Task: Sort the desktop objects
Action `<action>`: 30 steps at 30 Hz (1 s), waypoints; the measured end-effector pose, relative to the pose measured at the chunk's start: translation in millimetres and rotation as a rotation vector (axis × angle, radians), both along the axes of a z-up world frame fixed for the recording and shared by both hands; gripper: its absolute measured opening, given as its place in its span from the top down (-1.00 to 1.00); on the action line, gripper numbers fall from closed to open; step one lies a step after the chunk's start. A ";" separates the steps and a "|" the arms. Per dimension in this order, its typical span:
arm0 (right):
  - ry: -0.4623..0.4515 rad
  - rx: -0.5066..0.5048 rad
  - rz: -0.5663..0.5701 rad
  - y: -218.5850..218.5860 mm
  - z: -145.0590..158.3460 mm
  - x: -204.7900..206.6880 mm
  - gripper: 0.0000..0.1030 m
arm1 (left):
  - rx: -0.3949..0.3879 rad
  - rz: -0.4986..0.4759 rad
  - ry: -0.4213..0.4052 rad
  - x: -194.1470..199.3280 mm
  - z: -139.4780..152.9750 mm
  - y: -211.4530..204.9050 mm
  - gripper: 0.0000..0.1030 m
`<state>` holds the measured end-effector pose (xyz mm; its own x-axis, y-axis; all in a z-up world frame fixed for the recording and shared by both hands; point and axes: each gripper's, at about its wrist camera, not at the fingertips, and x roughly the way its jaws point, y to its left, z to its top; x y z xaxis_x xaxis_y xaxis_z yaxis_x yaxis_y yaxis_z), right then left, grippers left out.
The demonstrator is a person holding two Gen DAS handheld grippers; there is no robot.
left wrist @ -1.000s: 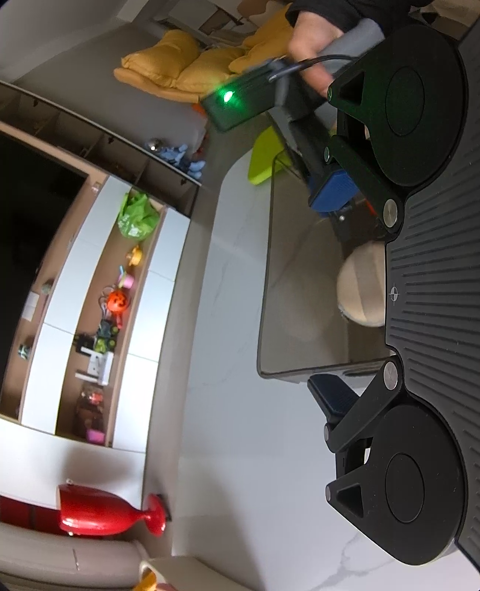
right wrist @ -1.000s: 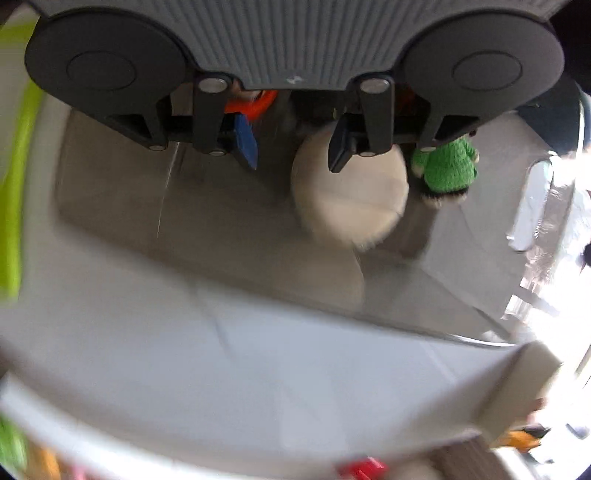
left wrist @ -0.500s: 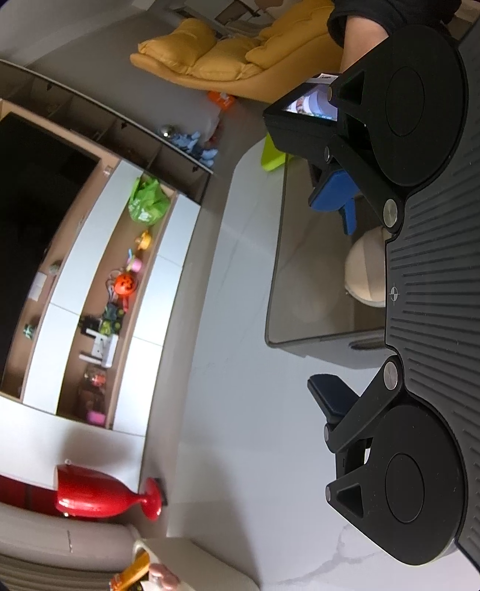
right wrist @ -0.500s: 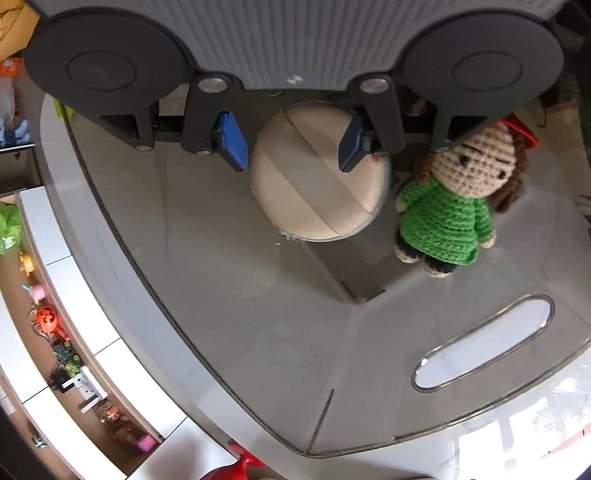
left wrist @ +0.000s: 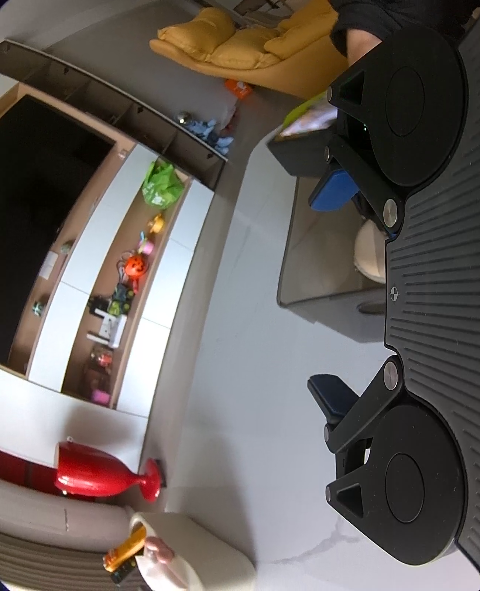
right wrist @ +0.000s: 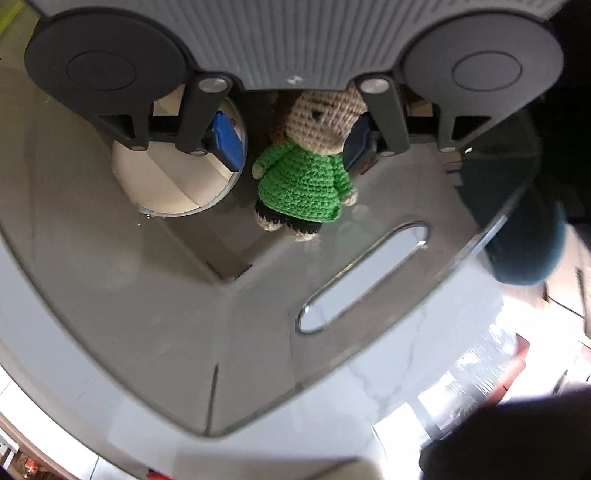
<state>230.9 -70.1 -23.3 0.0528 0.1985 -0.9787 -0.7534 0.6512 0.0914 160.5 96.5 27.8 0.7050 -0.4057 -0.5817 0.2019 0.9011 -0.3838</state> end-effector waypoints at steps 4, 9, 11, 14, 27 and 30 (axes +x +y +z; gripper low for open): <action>0.002 -0.049 0.032 14.5 -15.1 -1.1 -0.24 | -0.022 0.041 0.014 3.8 -3.4 16.2 -0.92; -0.016 -0.080 0.046 26.1 -22.7 -2.6 -0.15 | -0.046 0.087 0.025 6.9 -6.2 32.1 -0.92; -0.028 -0.075 0.046 27.1 -23.3 -2.8 -0.12 | -0.050 0.093 0.026 7.7 -6.2 34.4 -0.92; -0.045 -0.063 0.032 25.4 -22.0 -3.1 -0.04 | -0.045 0.088 0.027 8.5 -5.7 33.3 -0.93; 0.131 0.112 -0.378 -22.5 -9.2 54.7 0.12 | -0.038 0.076 0.026 6.7 -3.8 29.5 -0.93; 0.087 0.070 -0.222 -6.0 -9.8 42.8 -0.31 | -0.039 0.080 0.026 7.4 -3.6 30.3 -0.93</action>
